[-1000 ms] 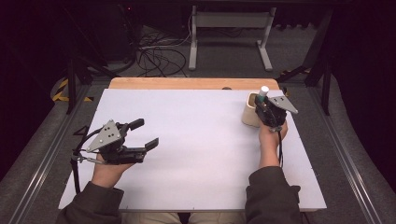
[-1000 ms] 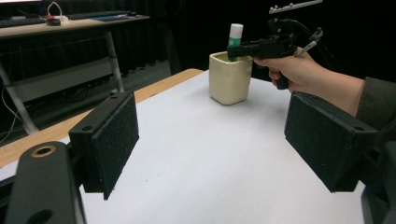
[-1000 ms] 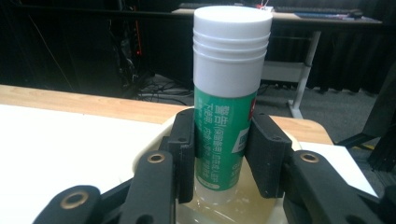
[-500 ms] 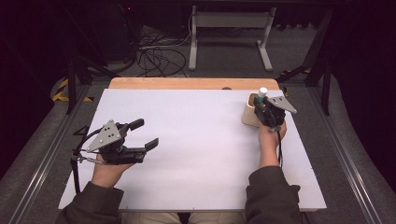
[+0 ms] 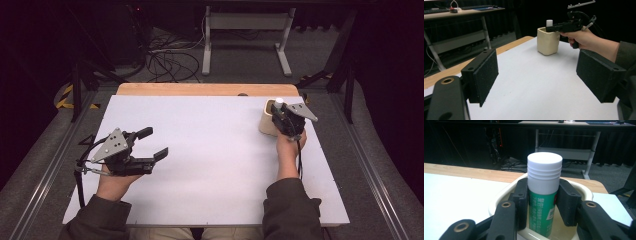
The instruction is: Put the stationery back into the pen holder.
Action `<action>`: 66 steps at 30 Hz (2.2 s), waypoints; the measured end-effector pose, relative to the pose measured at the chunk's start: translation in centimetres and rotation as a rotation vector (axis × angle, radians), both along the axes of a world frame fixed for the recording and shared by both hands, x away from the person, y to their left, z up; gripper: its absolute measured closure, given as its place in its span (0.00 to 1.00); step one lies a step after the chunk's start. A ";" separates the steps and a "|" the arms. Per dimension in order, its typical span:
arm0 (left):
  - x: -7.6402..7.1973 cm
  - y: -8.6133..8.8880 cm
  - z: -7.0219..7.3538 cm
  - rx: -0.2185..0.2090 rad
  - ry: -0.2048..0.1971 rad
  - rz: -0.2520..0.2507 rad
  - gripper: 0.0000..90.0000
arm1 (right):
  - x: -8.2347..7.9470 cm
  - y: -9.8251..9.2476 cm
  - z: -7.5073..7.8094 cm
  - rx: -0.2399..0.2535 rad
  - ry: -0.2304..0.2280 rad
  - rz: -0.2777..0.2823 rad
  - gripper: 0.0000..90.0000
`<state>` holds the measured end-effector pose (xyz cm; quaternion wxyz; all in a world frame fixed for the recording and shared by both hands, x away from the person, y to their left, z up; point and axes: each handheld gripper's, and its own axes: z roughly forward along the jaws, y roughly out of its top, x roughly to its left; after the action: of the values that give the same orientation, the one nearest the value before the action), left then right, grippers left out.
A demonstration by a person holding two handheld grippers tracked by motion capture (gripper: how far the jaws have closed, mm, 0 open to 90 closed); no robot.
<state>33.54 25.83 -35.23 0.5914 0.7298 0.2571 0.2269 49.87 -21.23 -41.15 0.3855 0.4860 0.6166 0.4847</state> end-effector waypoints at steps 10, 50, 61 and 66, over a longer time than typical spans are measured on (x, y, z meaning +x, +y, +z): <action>0.0 0.0 0.0 0.002 0.002 0.001 0.21 | 0.0 0.0 0.0 0.000 0.000 0.000 0.71; 0.0 0.1 0.1 0.002 -0.002 0.002 0.21 | -0.5 -0.3 0.7 0.020 -0.023 0.043 0.62; 0.0 0.1 0.1 0.007 0.000 0.002 0.21 | -1.3 0.1 1.5 0.038 -0.020 0.130 0.50; 0.0 0.2 0.1 0.003 -0.001 0.005 0.21 | -2.0 0.6 2.1 0.067 -0.021 0.176 0.40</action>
<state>33.54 26.01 -35.14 0.5897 0.7300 0.2586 0.2292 47.89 -20.62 -39.08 0.3315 0.4375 0.6361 0.5422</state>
